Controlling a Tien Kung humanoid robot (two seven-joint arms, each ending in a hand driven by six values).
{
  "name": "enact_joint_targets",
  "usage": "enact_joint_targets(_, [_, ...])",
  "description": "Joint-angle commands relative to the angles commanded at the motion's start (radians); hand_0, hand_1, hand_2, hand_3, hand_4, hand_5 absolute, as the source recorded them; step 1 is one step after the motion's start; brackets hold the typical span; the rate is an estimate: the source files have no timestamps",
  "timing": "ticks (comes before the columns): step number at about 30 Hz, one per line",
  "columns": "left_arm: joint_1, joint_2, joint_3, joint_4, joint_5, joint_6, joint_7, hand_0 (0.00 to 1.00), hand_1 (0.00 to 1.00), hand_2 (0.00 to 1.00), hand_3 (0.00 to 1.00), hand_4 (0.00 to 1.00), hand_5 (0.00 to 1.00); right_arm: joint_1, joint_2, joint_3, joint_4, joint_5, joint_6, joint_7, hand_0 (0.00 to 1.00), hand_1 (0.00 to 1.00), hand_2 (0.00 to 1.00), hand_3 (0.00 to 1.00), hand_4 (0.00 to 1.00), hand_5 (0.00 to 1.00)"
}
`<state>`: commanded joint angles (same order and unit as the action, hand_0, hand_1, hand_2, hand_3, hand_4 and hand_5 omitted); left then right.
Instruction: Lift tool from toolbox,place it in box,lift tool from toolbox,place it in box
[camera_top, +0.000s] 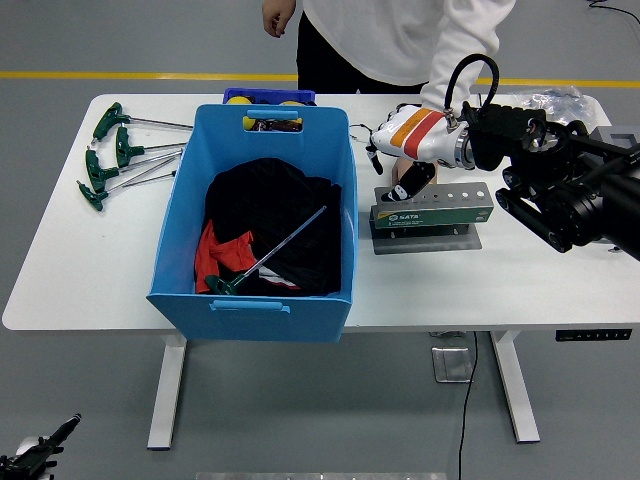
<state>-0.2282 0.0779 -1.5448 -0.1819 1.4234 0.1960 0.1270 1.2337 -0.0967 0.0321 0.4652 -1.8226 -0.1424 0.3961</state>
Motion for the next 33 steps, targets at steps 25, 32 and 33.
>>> enact_joint_targets(25, [-0.049, -0.007, 0.030, -0.003, -0.018, 0.002, 0.002, 0.789, 0.865, 0.848, 0.769, 0.751, 0.697, -0.050, -0.008, 0.096, -0.072, -0.227, 0.030, 0.002, 0.779, 0.648, 0.681, 0.472, 0.947, 0.474])
enact_joint_targets(32, [-0.062, -0.006, 0.036, -0.003, -0.022, 0.004, -0.002, 0.791, 0.868, 0.849, 0.769, 0.751, 0.696, -0.042, -0.009, 0.115, -0.070, -0.289, 0.026, 0.017, 0.768, 0.627, 0.665, 0.467, 0.951, 0.485])
enact_joint_targets(33, [-0.063, -0.006, 0.037, -0.003, -0.022, 0.004, -0.002, 0.791, 0.868, 0.849, 0.771, 0.753, 0.697, -0.042, -0.010, 0.116, -0.069, -0.295, 0.024, 0.018, 0.747, 0.557, 0.576, 0.462, 0.945, 0.487])
